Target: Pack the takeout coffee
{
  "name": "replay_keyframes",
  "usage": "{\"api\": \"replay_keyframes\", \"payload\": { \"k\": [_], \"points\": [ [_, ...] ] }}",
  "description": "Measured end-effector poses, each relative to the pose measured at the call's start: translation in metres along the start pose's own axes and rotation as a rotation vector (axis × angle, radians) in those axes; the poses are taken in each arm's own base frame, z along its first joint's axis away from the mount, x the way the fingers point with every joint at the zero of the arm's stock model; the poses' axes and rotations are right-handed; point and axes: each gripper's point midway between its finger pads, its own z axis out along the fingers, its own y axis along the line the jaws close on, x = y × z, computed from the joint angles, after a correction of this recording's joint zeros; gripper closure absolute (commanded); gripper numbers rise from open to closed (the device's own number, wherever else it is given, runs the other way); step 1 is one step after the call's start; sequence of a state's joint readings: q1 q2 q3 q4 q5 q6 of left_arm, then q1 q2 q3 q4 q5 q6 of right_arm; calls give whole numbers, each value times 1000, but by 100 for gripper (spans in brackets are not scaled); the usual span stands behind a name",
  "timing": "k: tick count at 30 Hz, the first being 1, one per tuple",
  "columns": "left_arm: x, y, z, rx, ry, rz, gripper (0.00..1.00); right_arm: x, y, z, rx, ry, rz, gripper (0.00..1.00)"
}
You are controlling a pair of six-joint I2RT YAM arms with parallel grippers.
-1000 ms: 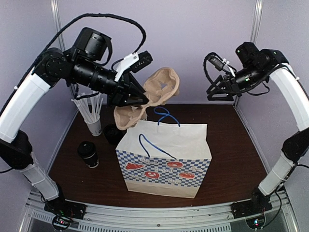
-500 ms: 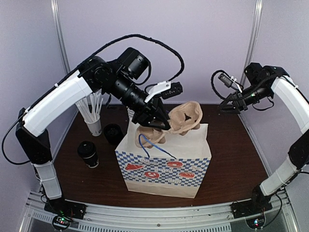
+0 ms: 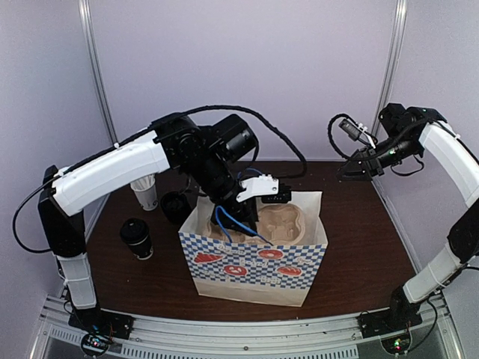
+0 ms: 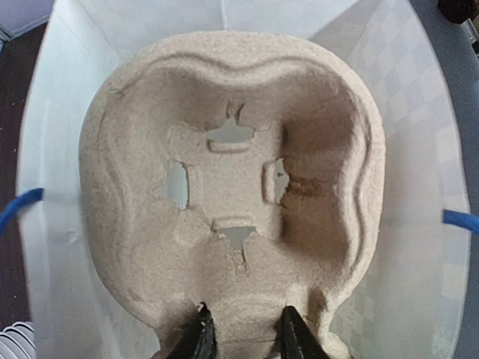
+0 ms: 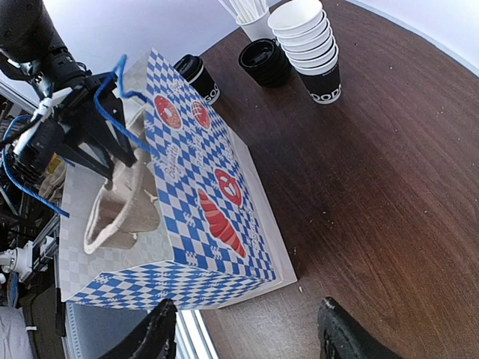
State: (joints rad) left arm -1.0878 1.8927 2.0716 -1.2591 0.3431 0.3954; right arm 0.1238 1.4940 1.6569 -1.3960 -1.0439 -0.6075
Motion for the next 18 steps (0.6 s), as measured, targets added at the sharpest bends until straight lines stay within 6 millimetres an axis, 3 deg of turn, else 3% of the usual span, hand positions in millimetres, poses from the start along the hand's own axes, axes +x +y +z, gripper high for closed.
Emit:
{"api": "replay_keyframes", "payload": {
  "k": [9, 15, 18],
  "points": [
    [31, 17, 58, 14, 162, -32, 69, 9, -2, 6, -22, 13, 6, 37],
    [40, 17, 71, 18, 212, -35, 65, 17, -3, 10, -35, 26, 15, 37],
    [45, 17, 79, 28, 233, -41, 57, 19, -3, 11, -40, 28, 18, 37]
  ]
}}
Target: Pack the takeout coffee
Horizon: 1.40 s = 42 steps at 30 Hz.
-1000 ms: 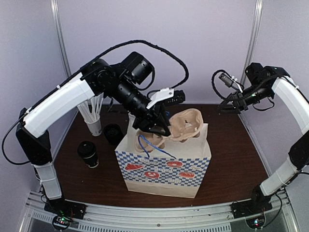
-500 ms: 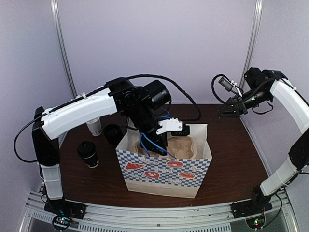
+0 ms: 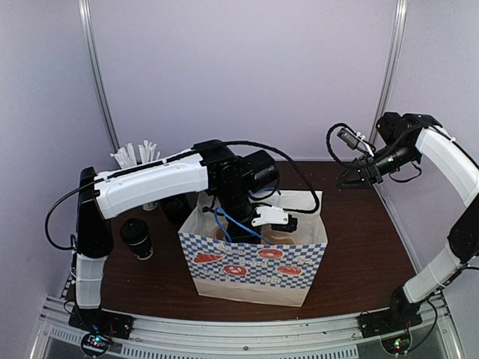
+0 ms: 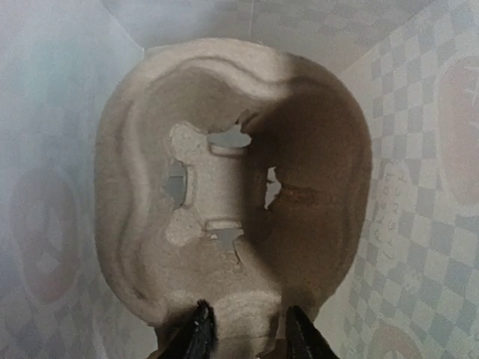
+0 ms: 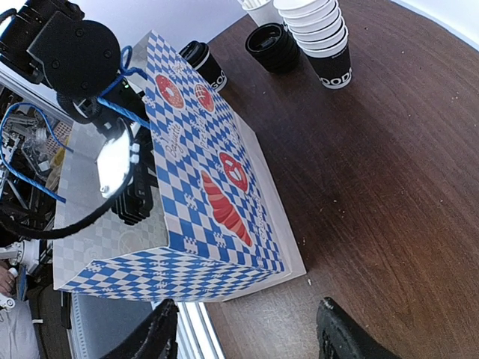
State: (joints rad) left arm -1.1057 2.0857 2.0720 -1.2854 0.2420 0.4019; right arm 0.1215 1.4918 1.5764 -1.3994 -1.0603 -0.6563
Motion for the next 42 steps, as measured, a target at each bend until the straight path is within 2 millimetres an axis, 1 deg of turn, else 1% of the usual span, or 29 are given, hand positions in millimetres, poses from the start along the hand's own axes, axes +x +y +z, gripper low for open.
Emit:
{"api": "replay_keyframes", "payload": {
  "k": [1, 4, 8, 12, 16, 18, 21, 22, 25, 29, 31, 33, 35, 37, 39, 42],
  "points": [
    [1, 0, 3, 3, 6, -1, 53, 0, 0, 0, -1, 0, 1, 37],
    [3, 1, 10, 10, 23, -6, 44, 1, 0, 1, -4, 1, 2, 37],
    [4, 2, 10, 4, 27, -17, 37, 1, 0, 1, -7, -2, 1, 37],
    [1, 3, 5, -4, 18, -22, 35, 0, 2, 1, -14, -8, 2, 37],
    [-6, 4, -7, -24, -6, -16, 35, -1, 2, 1, -15, -9, 3, 37],
    [-9, 4, -16, -40, -21, -12, 35, -1, 2, 1, -15, -9, 4, 37],
    [-18, 2, -44, -78, -79, 2, 35, -1, 2, 0, -15, -9, 5, 37],
    [-22, 1, -56, -94, -106, 10, 35, -1, 2, 0, -15, -10, 4, 37],
    [-32, -7, -103, -151, -208, 30, 35, -3, 3, -1, -15, -14, -1, 38],
    [-37, -18, -166, -245, -346, 41, 34, -5, 7, 2, -22, -9, -15, 38],
    [-34, -22, -189, -294, -397, 34, 34, -7, 13, 8, -28, 8, -37, 38],
    [-26, -25, -206, -337, -431, 11, 34, -11, 26, 16, -35, 37, -87, 38],
    [-16, -26, -214, -365, -448, -24, 33, -18, 40, 21, -43, 54, -147, 38],
    [-6, -25, -215, -380, -463, -67, 33, -27, 54, 26, -49, 65, -205, 38],
    [7, -25, -212, -381, -468, -111, 33, -37, 64, 33, -53, 74, -263, 38],
    [24, -27, -203, -370, -465, -167, 34, -45, 70, 48, -63, 107, -307, 38]
  ]
}}
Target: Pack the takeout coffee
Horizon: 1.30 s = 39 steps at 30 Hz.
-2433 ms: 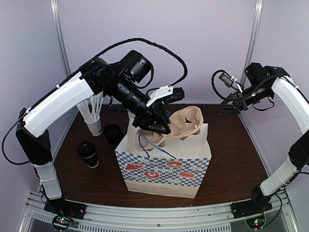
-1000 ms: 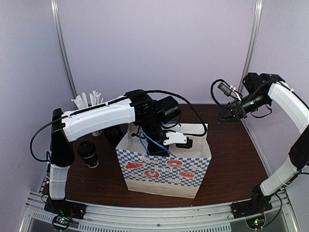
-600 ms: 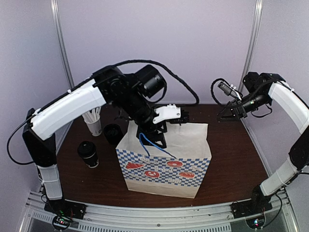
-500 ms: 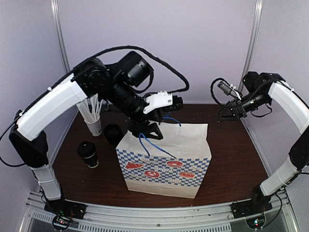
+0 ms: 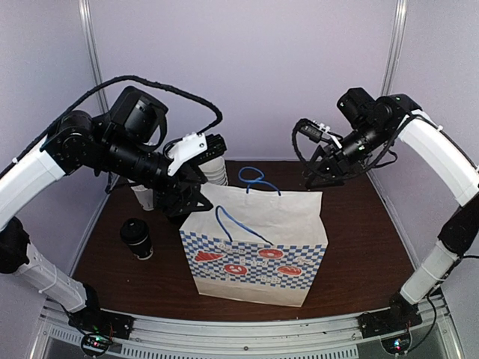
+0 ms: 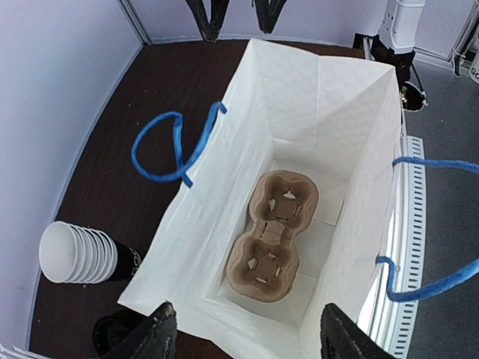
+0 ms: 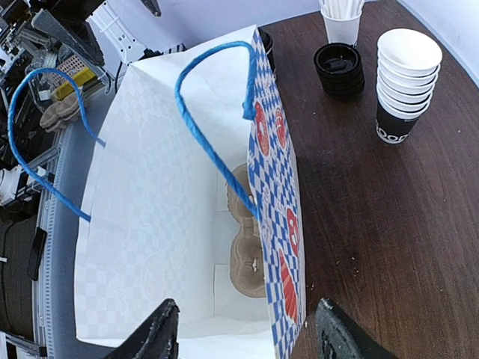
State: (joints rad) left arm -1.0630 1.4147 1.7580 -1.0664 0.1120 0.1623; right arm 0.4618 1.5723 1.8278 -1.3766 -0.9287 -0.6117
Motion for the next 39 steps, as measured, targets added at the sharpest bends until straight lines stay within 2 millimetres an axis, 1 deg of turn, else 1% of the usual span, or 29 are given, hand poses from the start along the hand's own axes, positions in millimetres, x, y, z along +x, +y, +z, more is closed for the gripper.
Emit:
{"api": "replay_keyframes", "payload": {
  "k": [3, 4, 7, 9, 11, 13, 15, 16, 18, 19, 22, 23, 25, 28, 31, 33, 35, 39],
  "points": [
    [16, -4, 1, -1, 17, -51, 34, -4, -5, 22, -11, 51, -13, 39],
    [23, -5, 2, -4, 26, -70, 34, -4, -8, 31, -15, 75, -14, 39],
    [39, -5, 0, -24, 50, -110, 33, -2, -13, 51, -24, 125, -20, 40],
    [47, -4, -3, -41, 59, -141, 33, -2, -14, 61, -25, 151, -29, 40],
    [53, 2, -8, -73, 65, -180, 33, -3, -13, 66, -23, 164, -43, 40],
    [63, 14, -13, -121, 85, -245, 33, -6, -9, 68, -19, 172, -59, 40],
    [80, 33, -18, -194, 126, -337, 32, -10, -6, 67, -13, 170, -74, 40],
    [92, 44, -20, -237, 155, -387, 31, -12, -5, 67, -12, 168, -80, 40],
    [122, 62, -24, -325, 234, -487, 27, -14, -4, 66, -8, 166, -87, 39],
    [142, 72, -27, -375, 284, -546, 23, -14, -4, 65, -4, 168, -88, 38],
    [194, 91, -37, -507, 411, -694, 10, -11, -6, 62, 15, 186, -89, 37],
    [206, 95, -41, -539, 434, -730, 5, -11, -7, 61, 23, 191, -91, 37],
    [229, 101, -49, -600, 468, -806, 2, -10, -8, 57, 47, 198, -100, 36],
    [255, 105, -55, -641, 475, -903, 3, -12, -6, 47, 79, 191, -116, 36],
    [282, 105, -49, -639, 482, -995, 2, -14, 2, 33, 113, 172, -139, 35],
    [297, 105, -42, -634, 508, -1034, 2, -13, 7, 25, 125, 162, -148, 35],
    [306, 107, -32, -625, 530, -1052, 2, -10, 12, 20, 136, 162, -151, 35],
    [323, 112, -11, -616, 571, -1063, 4, -3, 13, 18, 146, 172, -148, 35]
  ]
}}
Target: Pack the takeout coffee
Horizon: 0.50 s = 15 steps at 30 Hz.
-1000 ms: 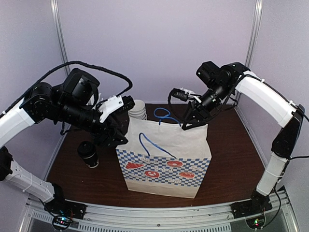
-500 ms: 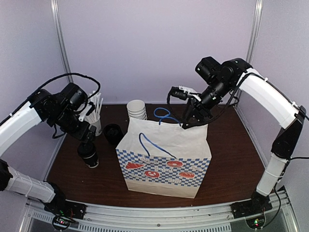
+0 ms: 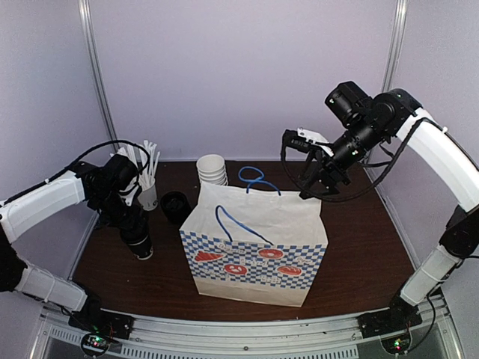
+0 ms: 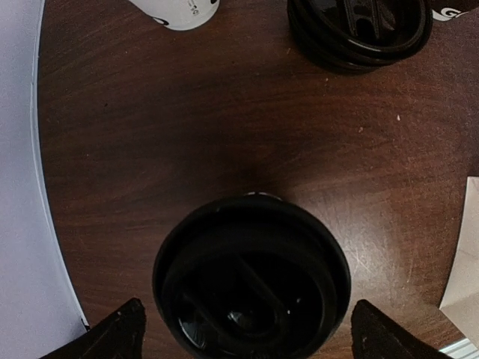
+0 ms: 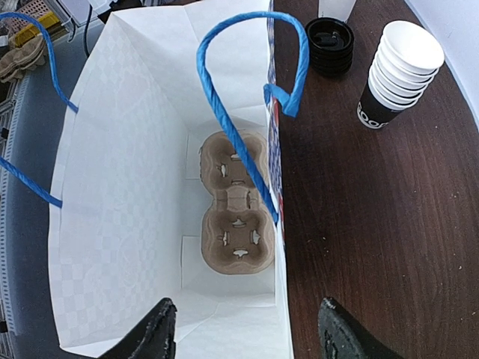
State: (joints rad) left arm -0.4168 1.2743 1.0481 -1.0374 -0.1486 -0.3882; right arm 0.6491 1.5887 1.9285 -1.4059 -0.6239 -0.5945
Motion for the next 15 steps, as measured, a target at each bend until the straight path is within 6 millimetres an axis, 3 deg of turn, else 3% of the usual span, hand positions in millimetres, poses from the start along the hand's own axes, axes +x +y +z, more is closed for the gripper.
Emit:
{"api": "replay_keyframes", "payload": {
  "k": [3, 9, 15],
  "points": [
    [-3, -2, 9, -1, 4, -2, 5, 5, -1, 5, -2, 15, 8, 35],
    [-10, -5, 17, 5, -6, -12, 16, 10, -5, 8, 6, 31, 18, 35],
    [-11, -2, 15, -9, -2, -48, 21, 9, -6, 8, 10, 26, 15, 35]
  ]
}}
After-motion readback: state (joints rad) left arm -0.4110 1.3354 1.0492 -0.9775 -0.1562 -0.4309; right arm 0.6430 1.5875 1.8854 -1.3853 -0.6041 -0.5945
